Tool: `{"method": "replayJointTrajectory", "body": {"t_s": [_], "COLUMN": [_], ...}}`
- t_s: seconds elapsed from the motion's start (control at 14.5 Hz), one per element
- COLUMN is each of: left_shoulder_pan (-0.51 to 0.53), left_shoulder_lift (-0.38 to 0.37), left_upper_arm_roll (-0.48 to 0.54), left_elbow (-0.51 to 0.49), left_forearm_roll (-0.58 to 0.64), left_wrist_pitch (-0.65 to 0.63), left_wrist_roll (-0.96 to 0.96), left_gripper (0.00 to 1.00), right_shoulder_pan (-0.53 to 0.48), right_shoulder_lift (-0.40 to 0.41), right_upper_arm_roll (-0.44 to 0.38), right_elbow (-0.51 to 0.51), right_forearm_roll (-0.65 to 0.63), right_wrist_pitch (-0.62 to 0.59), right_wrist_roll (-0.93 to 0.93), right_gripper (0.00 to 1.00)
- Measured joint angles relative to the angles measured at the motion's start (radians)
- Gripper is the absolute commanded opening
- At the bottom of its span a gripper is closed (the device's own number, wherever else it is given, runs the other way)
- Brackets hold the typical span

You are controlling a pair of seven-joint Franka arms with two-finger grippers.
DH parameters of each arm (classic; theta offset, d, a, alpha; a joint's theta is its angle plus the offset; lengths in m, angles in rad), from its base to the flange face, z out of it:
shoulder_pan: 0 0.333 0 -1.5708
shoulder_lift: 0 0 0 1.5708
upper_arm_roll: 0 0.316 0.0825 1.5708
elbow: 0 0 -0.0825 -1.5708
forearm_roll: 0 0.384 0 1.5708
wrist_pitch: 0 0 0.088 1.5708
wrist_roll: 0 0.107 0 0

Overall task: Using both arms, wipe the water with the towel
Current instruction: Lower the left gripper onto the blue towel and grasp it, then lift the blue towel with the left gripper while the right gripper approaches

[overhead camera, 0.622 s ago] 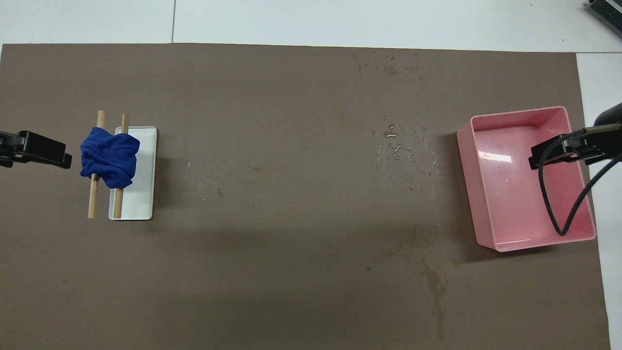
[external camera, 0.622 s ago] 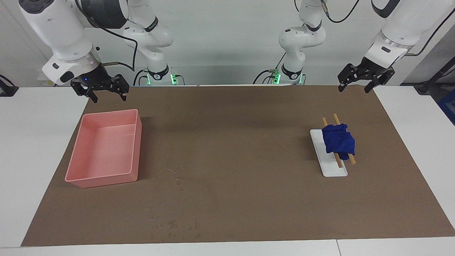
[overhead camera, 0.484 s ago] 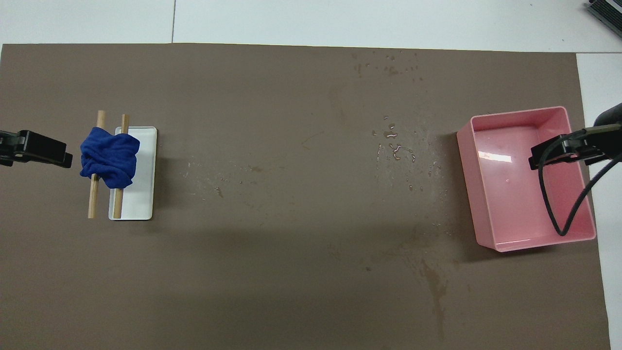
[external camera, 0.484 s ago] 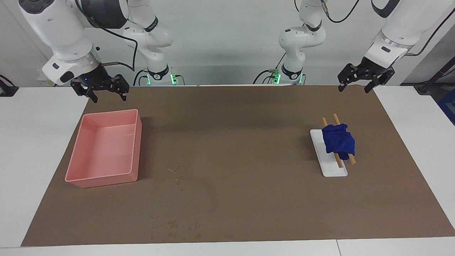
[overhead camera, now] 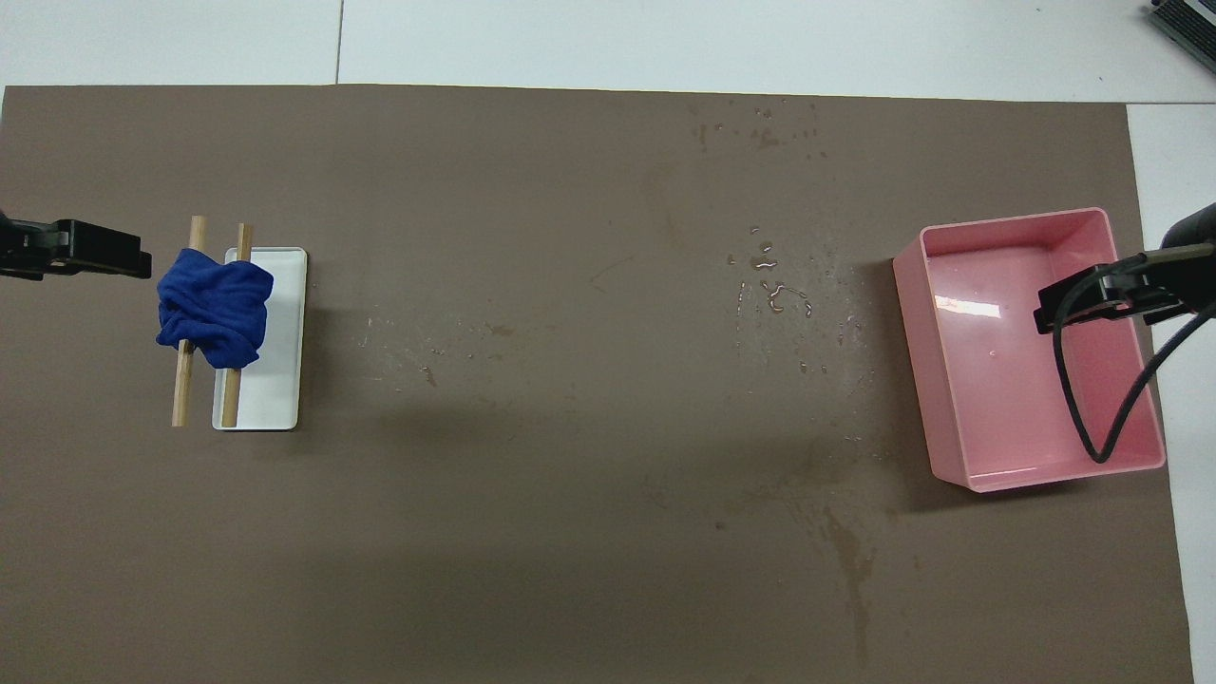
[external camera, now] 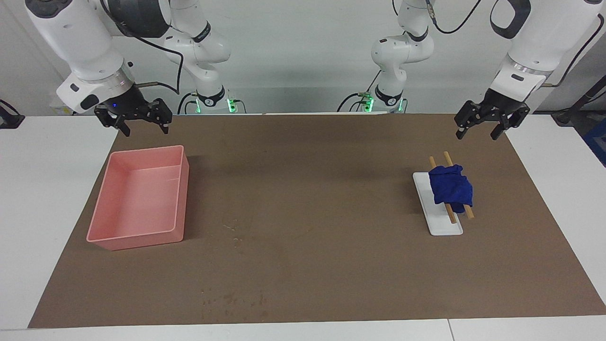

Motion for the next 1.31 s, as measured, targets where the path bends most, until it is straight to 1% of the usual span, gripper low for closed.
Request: {"method": "replayJointTrajectory", "body": {"t_s": [0.35, 0.41, 0.48, 0.62, 0.69, 0.76, 0.83, 1.17, 1.31], "left_shoulder_pan": [0.017, 0.017, 0.016, 0.012, 0.012, 0.012, 0.012, 0.015, 0.013], "left_shoulder_lift": [0.051, 0.055, 0.055, 0.055, 0.054, 0.053, 0.050, 0.036, 0.039], "left_upper_arm_roll": [0.002, 0.001, 0.000, -0.005, -0.007, -0.008, -0.007, 0.001, -0.005], "left_elbow": [-0.216, -0.256, -0.291, -0.341, -0.356, -0.363, -0.370, -0.368, -0.318], "left_forearm_roll": [0.034, 0.036, 0.037, 0.039, 0.039, 0.039, 0.040, 0.048, 0.047], "left_wrist_pitch": [0.303, 0.345, 0.380, 0.421, 0.426, 0.428, 0.428, 0.410, 0.331], "left_wrist_roll": [-0.013, -0.020, -0.037, -0.080, -0.089, -0.094, -0.097, -0.128, -0.164], "left_gripper": [1.00, 0.97, 0.91, 0.84, 0.73, 0.38, 0.00, 0.00, 0.00], "right_shoulder_pan": [0.000, 0.000, 0.000, 0.000, 0.000, 0.000, 0.000, 0.000, 0.000], "right_shoulder_lift": [0.000, 0.000, 0.000, -0.001, -0.001, -0.001, -0.001, -0.003, -0.005], "right_upper_arm_roll": [0.000, 0.000, 0.000, 0.000, 0.000, 0.000, 0.000, 0.000, 0.000], "right_elbow": [0.000, 0.000, 0.000, 0.000, 0.000, 0.000, 0.000, 0.000, 0.000], "right_forearm_roll": [0.000, 0.000, 0.000, 0.000, 0.000, 0.000, 0.000, 0.000, 0.000], "right_wrist_pitch": [0.000, -0.001, -0.002, -0.004, -0.005, -0.006, -0.006, -0.022, -0.023], "right_wrist_roll": [0.000, 0.000, 0.000, 0.000, 0.000, 0.000, 0.000, 0.000, 0.000], "right_gripper": [1.00, 1.00, 1.00, 1.00, 1.00, 1.00, 1.00, 1.00, 1.00]}}
